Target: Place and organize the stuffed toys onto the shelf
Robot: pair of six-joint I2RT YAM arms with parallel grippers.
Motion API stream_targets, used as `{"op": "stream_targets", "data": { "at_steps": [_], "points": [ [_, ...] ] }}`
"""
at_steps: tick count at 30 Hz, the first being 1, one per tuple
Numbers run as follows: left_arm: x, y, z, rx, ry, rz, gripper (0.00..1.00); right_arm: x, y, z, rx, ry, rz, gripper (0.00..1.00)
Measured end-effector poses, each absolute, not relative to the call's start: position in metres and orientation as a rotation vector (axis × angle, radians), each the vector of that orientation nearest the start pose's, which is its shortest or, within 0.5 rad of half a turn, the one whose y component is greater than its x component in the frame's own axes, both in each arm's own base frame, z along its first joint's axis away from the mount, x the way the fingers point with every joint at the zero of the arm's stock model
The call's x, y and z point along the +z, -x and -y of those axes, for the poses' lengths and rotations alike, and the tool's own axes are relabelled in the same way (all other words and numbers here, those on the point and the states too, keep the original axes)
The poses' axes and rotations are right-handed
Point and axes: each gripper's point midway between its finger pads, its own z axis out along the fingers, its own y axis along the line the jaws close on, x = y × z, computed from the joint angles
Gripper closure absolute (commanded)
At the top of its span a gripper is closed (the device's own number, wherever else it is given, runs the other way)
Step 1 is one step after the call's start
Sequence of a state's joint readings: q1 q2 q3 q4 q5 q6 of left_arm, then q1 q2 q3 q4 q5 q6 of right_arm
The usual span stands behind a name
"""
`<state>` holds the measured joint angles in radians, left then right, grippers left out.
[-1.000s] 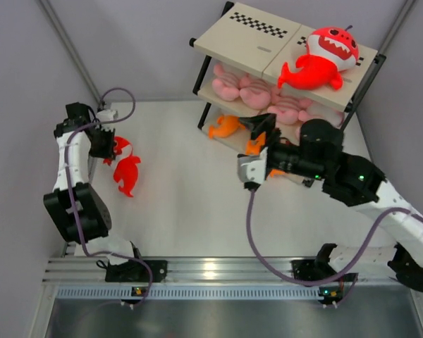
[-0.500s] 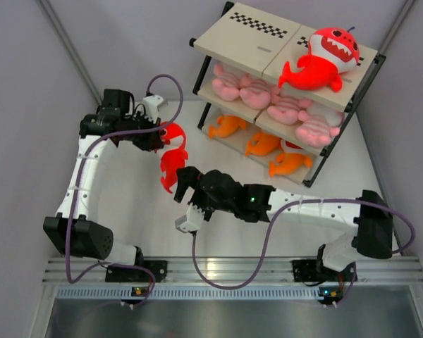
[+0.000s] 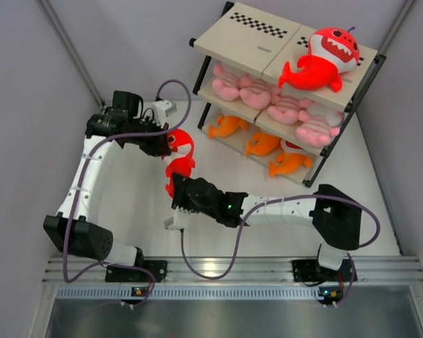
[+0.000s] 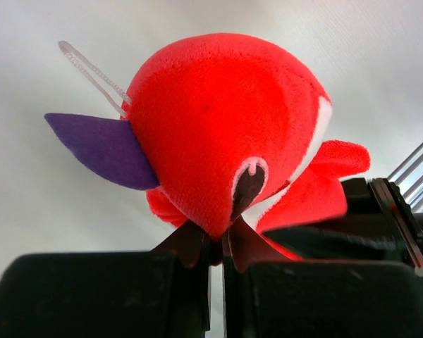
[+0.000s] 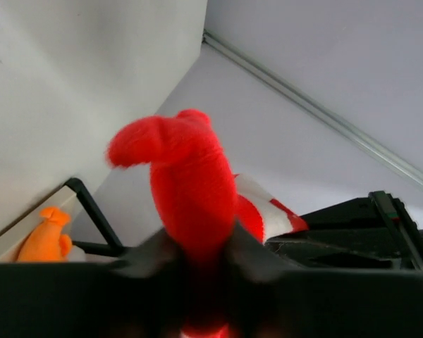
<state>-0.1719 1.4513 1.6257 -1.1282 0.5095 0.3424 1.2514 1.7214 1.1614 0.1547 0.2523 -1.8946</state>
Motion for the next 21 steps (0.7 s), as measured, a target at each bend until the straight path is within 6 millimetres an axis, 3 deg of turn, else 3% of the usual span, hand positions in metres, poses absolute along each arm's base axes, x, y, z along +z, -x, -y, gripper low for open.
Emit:
{"op": "stream_targets", "data": {
  "at_steps": [1,6,9,11,15,18,21],
  "points": [
    [0.263,-0.305,0.126,-0.556,-0.811,-2.308,1.0,0.215,-0.244,-0.469,-0.675,2.008,-0.167,1.0],
    [0.268,-0.314,0.111,-0.422,-0.775,-2.32,0.32,0.229,-0.249,-0.475,-0.667,1.944,-0.205,1.0],
    [0.288,-0.326,0.092,-0.269,-0.705,-2.301,0.06,0.252,-0.255,-0.479,-0.663,1.898,-0.232,1.0],
    [0.313,-0.333,0.075,-0.17,-0.641,-2.266,0.02,0.272,-0.264,-0.479,-0.665,1.863,-0.264,1.0],
    [0.377,-0.34,0.034,0.033,-0.488,-2.135,0.02,0.335,-0.295,-0.473,-0.677,1.752,-0.329,1.0],
    [0.404,-0.331,0.02,0.11,-0.434,-2.07,0.02,0.401,-0.323,-0.457,-0.705,1.629,-0.374,1.0],
    [0.409,-0.323,0.016,0.133,-0.42,-2.062,0.02,0.48,-0.345,-0.434,-0.745,1.467,-0.383,1.0]
  ]
}}
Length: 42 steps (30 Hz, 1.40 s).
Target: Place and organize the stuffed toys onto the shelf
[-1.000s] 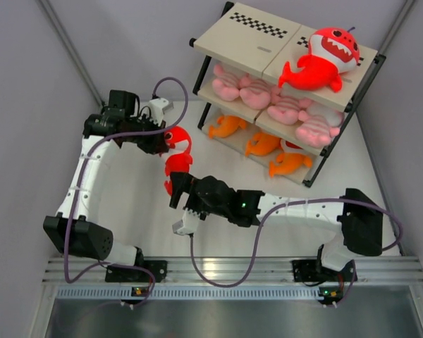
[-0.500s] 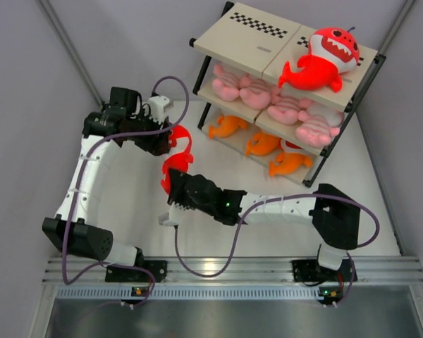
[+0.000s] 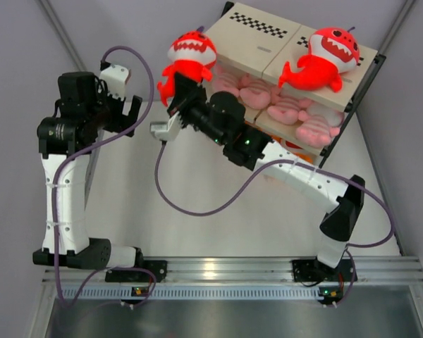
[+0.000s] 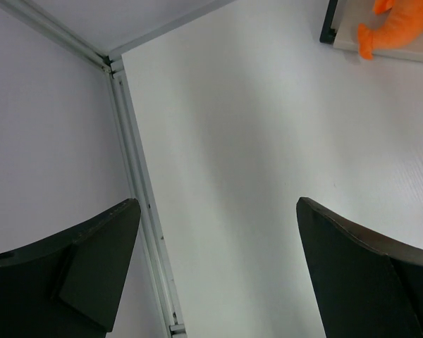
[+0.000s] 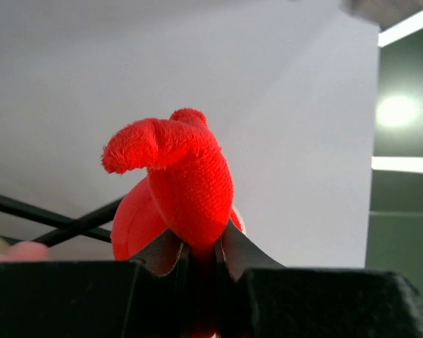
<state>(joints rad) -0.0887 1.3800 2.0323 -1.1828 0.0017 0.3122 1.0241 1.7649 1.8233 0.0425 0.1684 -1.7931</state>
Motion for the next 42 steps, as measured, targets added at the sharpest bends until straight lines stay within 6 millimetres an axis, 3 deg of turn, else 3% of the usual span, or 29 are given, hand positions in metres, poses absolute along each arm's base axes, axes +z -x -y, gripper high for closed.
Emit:
{"op": "stream_targets", "data": {
  "at_steps": [2,6,10,12,15,17,21,25,33,36,40,42],
  "points": [
    [0.402,-0.323,0.016,0.131,-0.423,-2.079,0.02,0.525,-0.352,-0.418,-0.748,1.362,-0.38,1.0],
    [0.373,-0.33,0.02,0.1,-0.452,-2.163,0.02,0.596,-0.359,-0.383,-0.762,1.193,-0.347,1.0],
    [0.35,-0.337,0.025,0.065,-0.477,-2.227,0.02,0.622,-0.371,-0.355,-0.76,1.11,-0.345,1.0],
    [0.344,-0.337,0.026,0.056,-0.483,-2.243,0.02,0.619,-0.39,-0.34,-0.77,1.104,-0.38,1.0],
    [0.341,-0.337,0.027,0.052,-0.487,-2.251,0.02,0.599,-0.428,-0.324,-0.79,1.119,-0.454,1.0],
    [0.34,-0.337,0.027,0.05,-0.488,-2.254,0.02,0.578,-0.452,-0.32,-0.784,1.138,-0.509,1.0],
    [0.335,-0.337,0.027,0.048,-0.49,-2.267,0.02,0.548,-0.481,-0.319,-0.768,1.173,-0.577,0.98],
    [0.333,-0.337,0.028,0.041,-0.494,-2.275,0.02,0.54,-0.487,-0.317,-0.758,1.188,-0.601,0.7],
    [0.331,-0.338,0.028,0.039,-0.496,-2.28,0.02,0.537,-0.494,-0.307,-0.781,1.188,-0.627,0.49],
    [0.328,-0.337,0.028,0.037,-0.497,-2.287,0.02,0.536,-0.498,-0.301,-0.789,1.182,-0.646,0.26],
    [0.323,-0.336,0.028,0.035,-0.5,-2.303,0.02,0.535,-0.498,-0.299,-0.788,1.183,-0.658,0.07],
    [0.319,-0.335,0.028,0.034,-0.503,-2.313,0.02,0.539,-0.493,-0.296,-0.782,1.183,-0.662,0.03]
  ]
}}
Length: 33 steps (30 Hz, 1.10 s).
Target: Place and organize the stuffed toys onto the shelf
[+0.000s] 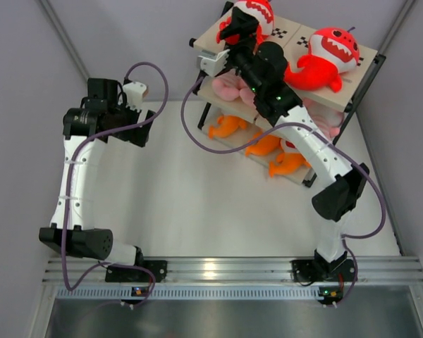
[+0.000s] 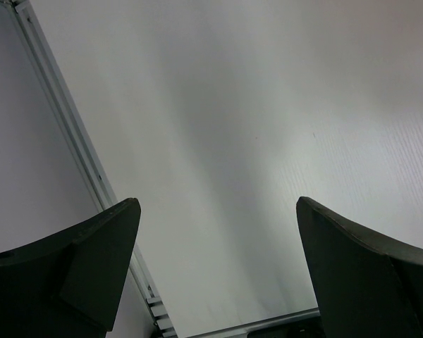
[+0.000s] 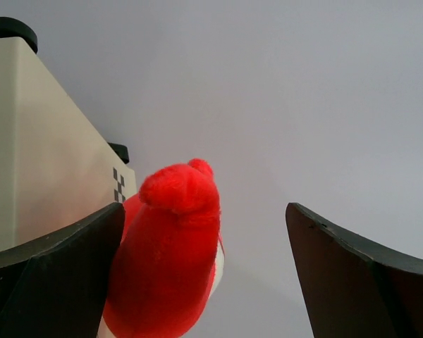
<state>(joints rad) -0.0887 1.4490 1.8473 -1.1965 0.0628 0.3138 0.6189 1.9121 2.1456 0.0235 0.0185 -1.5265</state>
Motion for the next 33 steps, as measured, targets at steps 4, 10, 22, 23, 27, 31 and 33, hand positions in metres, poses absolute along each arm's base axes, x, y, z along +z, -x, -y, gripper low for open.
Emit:
{"op": "stream_targets", "data": {
  "at_steps": [4,10,22,23,27,31,33],
  "points": [
    [0.314,-0.334,0.028,0.033,-0.509,-2.329,0.02,0.538,-0.484,-0.294,-0.75,1.208,-0.695,0.01],
    [0.311,-0.334,0.028,0.033,-0.515,-2.337,0.02,0.516,-0.47,-0.306,-0.666,1.297,-0.754,0.01],
    [0.303,-0.332,0.027,0.037,-0.536,-2.357,0.02,0.509,-0.432,-0.316,-0.467,1.338,-0.82,0.01],
    [0.303,-0.332,0.027,0.037,-0.536,-2.356,0.02,0.513,-0.428,-0.315,-0.454,1.328,-0.822,0.01],
    [0.3,-0.331,0.027,0.035,-0.539,-2.364,0.02,0.527,-0.391,-0.32,-0.368,1.284,-0.819,0.01],
    [0.295,-0.33,0.028,0.026,-0.543,-2.378,0.02,0.56,-0.322,-0.338,-0.181,1.172,-0.809,0.01],
    [0.293,-0.329,0.029,0.017,-0.547,-2.383,0.02,0.581,-0.294,-0.325,-0.086,1.047,-0.849,0.01]
  ]
}}
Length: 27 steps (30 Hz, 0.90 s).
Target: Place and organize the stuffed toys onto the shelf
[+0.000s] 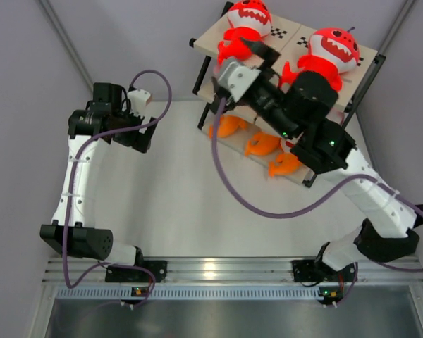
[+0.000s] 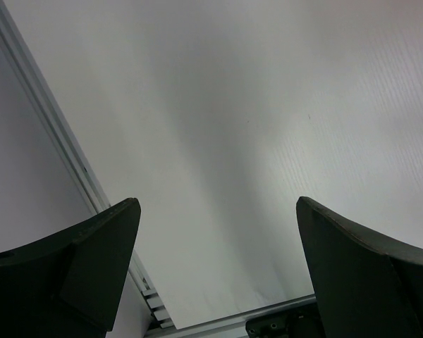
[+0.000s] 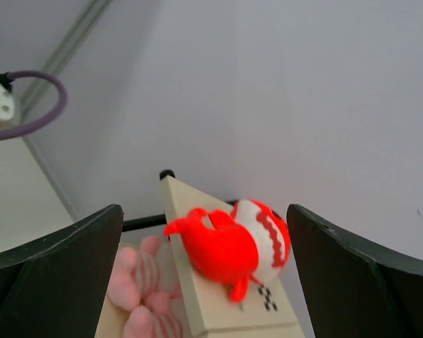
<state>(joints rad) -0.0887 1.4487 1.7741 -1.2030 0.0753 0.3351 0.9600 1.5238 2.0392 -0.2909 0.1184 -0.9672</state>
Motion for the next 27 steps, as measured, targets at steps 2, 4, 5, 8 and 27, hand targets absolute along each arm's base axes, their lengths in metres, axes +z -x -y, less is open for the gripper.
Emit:
{"op": "stream_targets", "data": {
  "at_steps": [2,4,5,8,27],
  "points": [
    [0.292,-0.328,0.03,0.008,-0.55,-2.386,0.02,0.594,-0.286,-0.29,-0.062,0.902,-0.928,0.03],
    [0.291,-0.328,0.031,0.0,-0.554,-2.388,0.02,0.6,-0.285,-0.25,-0.071,0.743,-1.018,0.04],
    [0.29,-0.328,0.031,-0.003,-0.555,-2.39,0.02,0.602,-0.283,-0.227,-0.073,0.65,-1.067,0.04],
    [0.287,-0.327,0.032,-0.007,-0.557,-2.398,0.02,0.594,-0.276,-0.179,-0.05,0.452,-1.175,0.09],
    [0.266,-0.313,0.04,-0.086,-0.593,-2.446,0.02,0.514,-0.389,-0.035,-0.002,-0.068,-1.547,0.21]
  ]
}}
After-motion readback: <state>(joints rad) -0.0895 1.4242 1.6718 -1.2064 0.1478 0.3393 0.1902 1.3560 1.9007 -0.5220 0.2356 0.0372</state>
